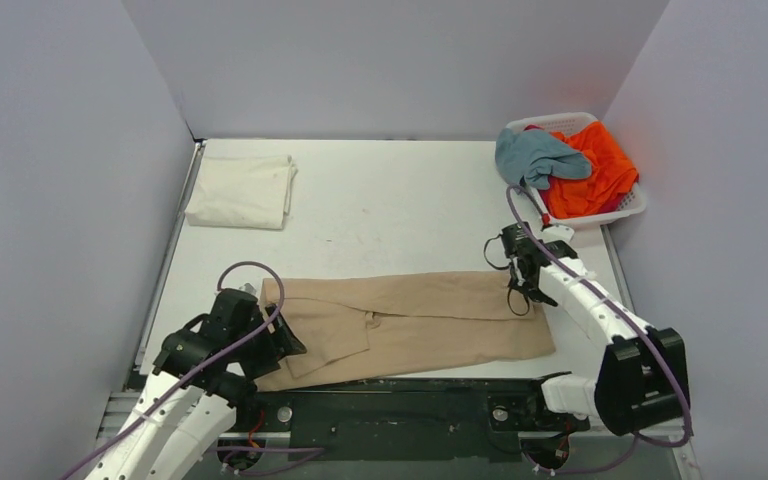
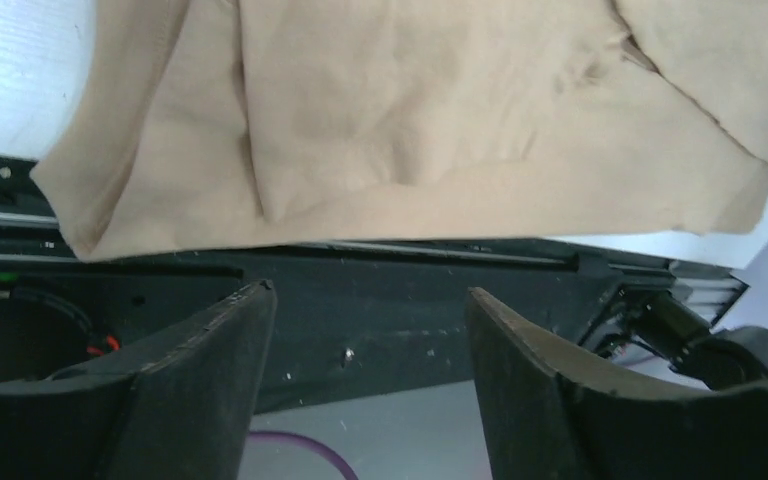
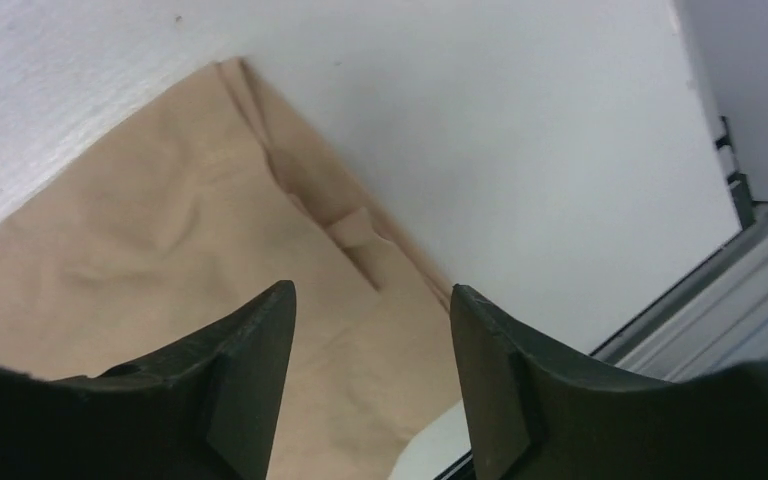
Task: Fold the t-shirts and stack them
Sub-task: Fold the other side of the tshirt into a rectangle, then rotate the tshirt 90 degrees
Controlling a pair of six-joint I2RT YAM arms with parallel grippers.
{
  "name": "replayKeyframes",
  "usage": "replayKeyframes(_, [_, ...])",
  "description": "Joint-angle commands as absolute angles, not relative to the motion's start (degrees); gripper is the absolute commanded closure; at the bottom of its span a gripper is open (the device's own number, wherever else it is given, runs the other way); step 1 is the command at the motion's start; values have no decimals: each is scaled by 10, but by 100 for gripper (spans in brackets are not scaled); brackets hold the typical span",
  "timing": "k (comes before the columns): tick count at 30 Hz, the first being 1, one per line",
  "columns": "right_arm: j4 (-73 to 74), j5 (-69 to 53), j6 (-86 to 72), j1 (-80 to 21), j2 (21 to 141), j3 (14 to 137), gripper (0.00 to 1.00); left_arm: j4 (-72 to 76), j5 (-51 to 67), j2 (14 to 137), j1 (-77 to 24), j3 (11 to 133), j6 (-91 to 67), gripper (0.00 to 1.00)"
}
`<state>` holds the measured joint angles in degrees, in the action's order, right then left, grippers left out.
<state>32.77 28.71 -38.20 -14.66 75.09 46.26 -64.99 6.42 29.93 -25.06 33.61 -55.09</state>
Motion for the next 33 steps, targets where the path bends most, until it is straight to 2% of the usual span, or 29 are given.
replayKeyframes(1, [401, 393, -429, -143, 669, 456, 44, -707, 77, 296, -254, 413, -527, 20])
replayKeyframes(5, [346, 291, -386, -142, 634, 468, 36, -610, 85, 331, -253, 416, -514, 17])
replayKeyframes(8, [302, 163, -369, -142, 660, 472, 29, -464, 121, 380, -254, 382, -523, 15])
replayKeyframes(13, [226, 66, -374, -136, 730, 460, 28, -276, 125, 531, -254, 340, -540, 13])
replayKeyframes(19, [182, 17, -360, -112, 862, 477, 29, -244, 54, 691, -248, 356, -514, 11])
replayKeyframes(23, [179, 7, -361, -87, 908, 475, 30, -224, 32, 791, -222, 368, -501, 11])
replayKeyframes(27, [181, -4, -357, -82, 898, 450, 30, -203, 30, 909, -200, 448, -486, 11])
replayKeyframes(29, [181, -23, -364, -82, 873, 423, 30, -200, 17, 979, -198, 533, -473, 11])
replayKeyframes(33, [199, -44, -391, -88, 782, 324, 30, -245, 20, 1164, -199, 801, -416, 11])
